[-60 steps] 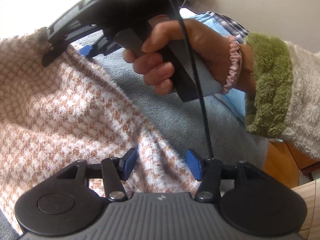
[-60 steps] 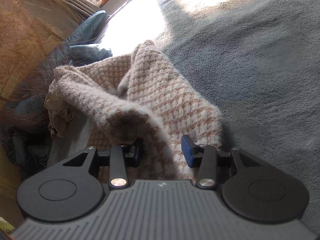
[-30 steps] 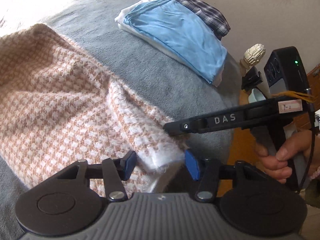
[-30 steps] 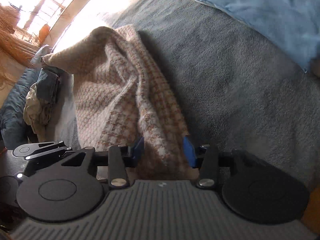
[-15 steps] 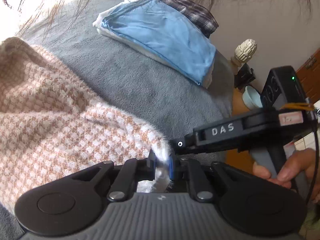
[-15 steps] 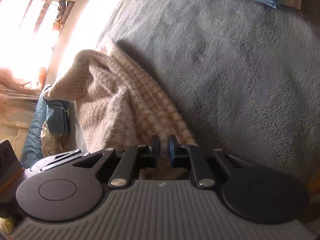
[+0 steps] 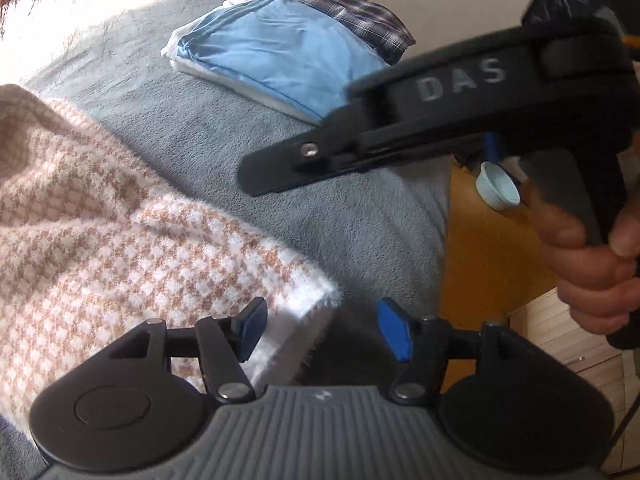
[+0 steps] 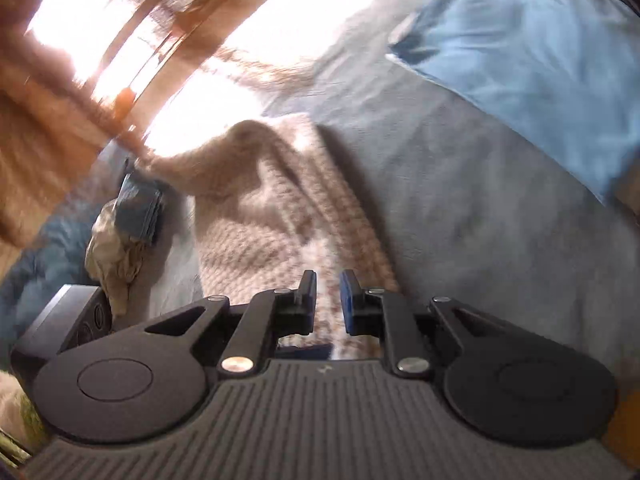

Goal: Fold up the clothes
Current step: 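Open the left gripper and regrasp the coat edge with the right gripper, then pull the grasped coat edge over the coat with the right gripper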

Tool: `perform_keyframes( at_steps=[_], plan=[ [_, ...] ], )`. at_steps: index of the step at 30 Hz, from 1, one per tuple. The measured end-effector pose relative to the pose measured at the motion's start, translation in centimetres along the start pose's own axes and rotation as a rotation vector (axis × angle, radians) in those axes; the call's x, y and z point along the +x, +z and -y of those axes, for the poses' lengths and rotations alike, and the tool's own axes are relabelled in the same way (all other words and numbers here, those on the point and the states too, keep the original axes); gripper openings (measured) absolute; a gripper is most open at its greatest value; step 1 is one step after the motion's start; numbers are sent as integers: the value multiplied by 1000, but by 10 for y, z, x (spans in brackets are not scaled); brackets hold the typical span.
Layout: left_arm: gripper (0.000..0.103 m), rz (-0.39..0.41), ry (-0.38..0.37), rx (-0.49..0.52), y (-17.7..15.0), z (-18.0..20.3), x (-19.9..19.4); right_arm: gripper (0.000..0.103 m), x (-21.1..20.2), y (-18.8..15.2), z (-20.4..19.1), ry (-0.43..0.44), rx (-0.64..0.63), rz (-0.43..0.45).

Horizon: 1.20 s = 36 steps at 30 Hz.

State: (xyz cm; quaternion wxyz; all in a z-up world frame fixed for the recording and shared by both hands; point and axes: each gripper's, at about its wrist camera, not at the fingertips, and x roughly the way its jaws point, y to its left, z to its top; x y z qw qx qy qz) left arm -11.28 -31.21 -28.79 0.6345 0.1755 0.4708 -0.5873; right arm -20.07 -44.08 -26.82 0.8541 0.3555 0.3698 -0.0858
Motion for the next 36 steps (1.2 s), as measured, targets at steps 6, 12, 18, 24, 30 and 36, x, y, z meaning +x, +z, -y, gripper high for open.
perform_keyframes(
  at_steps=[6,12,18,24,30,36],
  plan=[
    [64,55,91,-130,-9,-35,-35,11,59,-1,7,-121,-143,-176],
    [63,67,189,-239,-8,-82,-16,16,60,26,1,-155,-178,-179],
    [67,79,214,-235,-6,-84,7,23,101,78,-42,-65,-357,-96],
    [72,97,228,-232,-3,-79,18,30,190,106,-65,-129,-524,-183],
    [72,108,223,-233,-3,-82,20,6,213,118,-56,-61,-447,-170],
    [75,102,208,-195,0,-83,27,6,203,119,-29,-90,-385,-90]
  ],
)
